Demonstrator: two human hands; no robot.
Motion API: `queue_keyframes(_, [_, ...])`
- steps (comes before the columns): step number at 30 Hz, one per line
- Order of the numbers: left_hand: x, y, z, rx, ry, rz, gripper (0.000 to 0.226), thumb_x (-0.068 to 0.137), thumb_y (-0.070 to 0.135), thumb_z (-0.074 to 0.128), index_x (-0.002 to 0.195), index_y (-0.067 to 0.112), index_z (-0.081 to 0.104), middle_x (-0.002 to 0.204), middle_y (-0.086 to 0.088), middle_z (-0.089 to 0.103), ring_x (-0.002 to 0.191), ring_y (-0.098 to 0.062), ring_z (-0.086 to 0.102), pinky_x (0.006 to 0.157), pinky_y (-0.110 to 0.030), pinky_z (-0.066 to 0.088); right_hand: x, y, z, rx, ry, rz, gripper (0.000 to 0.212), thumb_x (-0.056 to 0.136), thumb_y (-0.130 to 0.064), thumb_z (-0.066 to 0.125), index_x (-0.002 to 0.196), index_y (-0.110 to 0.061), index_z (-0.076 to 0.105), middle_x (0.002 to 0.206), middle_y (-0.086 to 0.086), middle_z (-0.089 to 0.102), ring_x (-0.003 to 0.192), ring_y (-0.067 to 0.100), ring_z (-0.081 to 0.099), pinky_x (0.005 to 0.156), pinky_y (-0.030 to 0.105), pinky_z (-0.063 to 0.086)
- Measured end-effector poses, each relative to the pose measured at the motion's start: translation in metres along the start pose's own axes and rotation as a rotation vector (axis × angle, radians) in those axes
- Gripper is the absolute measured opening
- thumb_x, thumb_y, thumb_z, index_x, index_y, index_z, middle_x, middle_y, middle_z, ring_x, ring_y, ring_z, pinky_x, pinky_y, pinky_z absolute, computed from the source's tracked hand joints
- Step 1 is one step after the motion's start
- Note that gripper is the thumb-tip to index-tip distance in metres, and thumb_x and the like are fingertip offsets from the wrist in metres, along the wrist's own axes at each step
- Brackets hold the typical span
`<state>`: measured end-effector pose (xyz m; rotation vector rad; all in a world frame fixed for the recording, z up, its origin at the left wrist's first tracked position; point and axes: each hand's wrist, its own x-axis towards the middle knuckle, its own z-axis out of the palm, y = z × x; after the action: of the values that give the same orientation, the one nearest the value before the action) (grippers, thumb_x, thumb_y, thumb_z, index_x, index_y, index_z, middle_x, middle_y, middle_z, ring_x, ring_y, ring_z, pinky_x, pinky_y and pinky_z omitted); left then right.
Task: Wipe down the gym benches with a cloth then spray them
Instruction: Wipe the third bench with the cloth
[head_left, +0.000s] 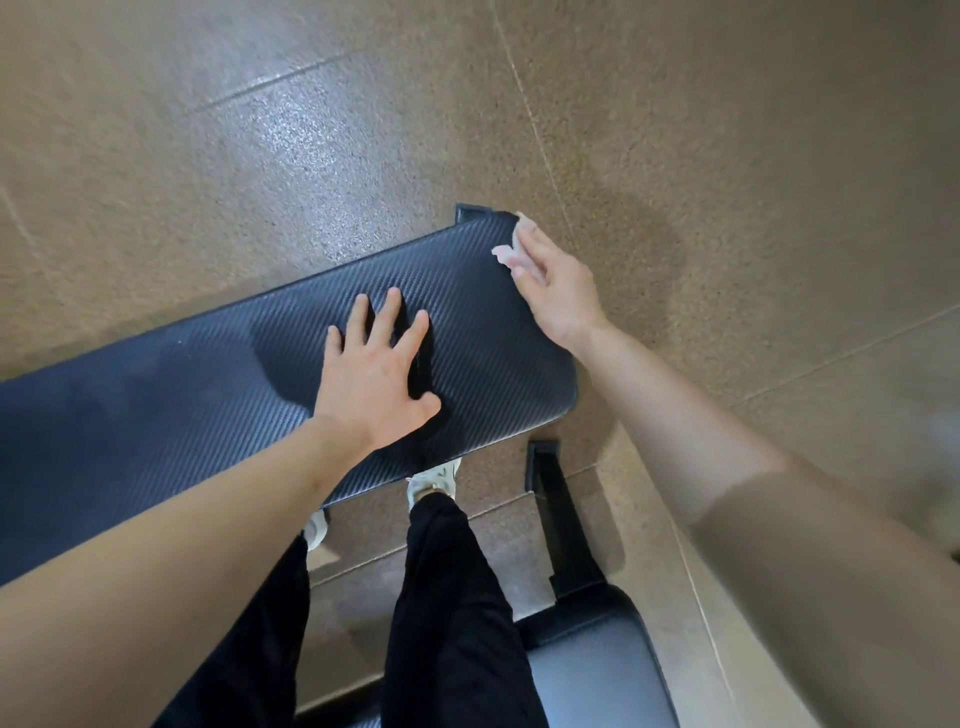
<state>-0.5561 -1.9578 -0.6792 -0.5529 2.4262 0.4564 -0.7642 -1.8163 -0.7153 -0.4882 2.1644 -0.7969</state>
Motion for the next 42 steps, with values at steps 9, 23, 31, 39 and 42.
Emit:
queue_keyframes(9, [-0.005, -0.011, -0.003, -0.050, -0.016, 0.052, 0.094, 0.086, 0.064, 0.053, 0.163, 0.032, 0.011, 0.172, -0.003, -0.008, 0.158, -0.033, -0.008, 0.126, -0.058, 0.012, 0.035, -0.052, 0.012, -0.709, -0.227, -0.287, 0.065, 0.099, -0.038, 0.057, 0.158, -0.033, 0.030, 0.161, -0.009, 0.036, 0.152, 0.033, 0.022, 0.122, 0.058, 0.017])
queue_keyframes(23, [0.017, -0.068, -0.037, -0.504, 0.433, -0.036, 0.031, 0.094, 0.021, 0.060, 0.123, 0.014, 0.068, 0.121, -0.007, 0.066, 0.115, -0.032, 0.058, 0.100, -0.044, 0.046, -0.002, -0.077, 0.052, -0.656, -0.312, -0.621, 0.042, 0.088, -0.017, 0.068, 0.130, -0.014, 0.068, 0.147, 0.003, 0.056, 0.143, 0.036, 0.038, 0.116, 0.061, 0.026])
queue_keyframes(31, [0.110, -0.034, -0.067, -0.416, 0.024, 0.341, 0.057, 0.103, 0.037, 0.056, 0.156, 0.037, 0.037, 0.161, -0.003, 0.035, 0.142, -0.026, 0.045, 0.115, -0.044, 0.039, -0.040, -0.039, 0.041, -0.682, -0.116, -0.696, 0.042, 0.083, -0.027, 0.072, 0.123, -0.015, 0.072, 0.144, 0.006, 0.060, 0.139, 0.036, 0.045, 0.109, 0.057, 0.038])
queue_keyframes(39, [0.099, -0.055, -0.057, -0.269, 0.067, 0.336, 0.050, 0.099, 0.039, 0.061, 0.148, 0.041, 0.049, 0.151, 0.006, 0.048, 0.123, -0.022, 0.057, 0.098, -0.041, 0.049, -0.071, -0.031, 0.055, -0.703, 0.001, -0.251, 0.078, 0.083, -0.051, 0.074, 0.150, -0.023, 0.046, 0.156, 0.010, 0.043, 0.139, 0.038, 0.039, 0.106, 0.056, 0.043])
queue_keyframes(42, [0.080, -0.078, -0.050, -0.317, 0.111, 0.261, 0.043, 0.097, 0.038, 0.064, 0.140, 0.038, 0.059, 0.140, 0.005, 0.056, 0.114, -0.025, 0.062, 0.094, -0.045, 0.052, -0.072, -0.046, 0.072, -0.763, -0.050, -0.087, 0.089, 0.086, -0.063, 0.067, 0.159, -0.030, 0.028, 0.166, 0.012, 0.021, 0.152, 0.039, 0.016, 0.121, 0.059, 0.023])
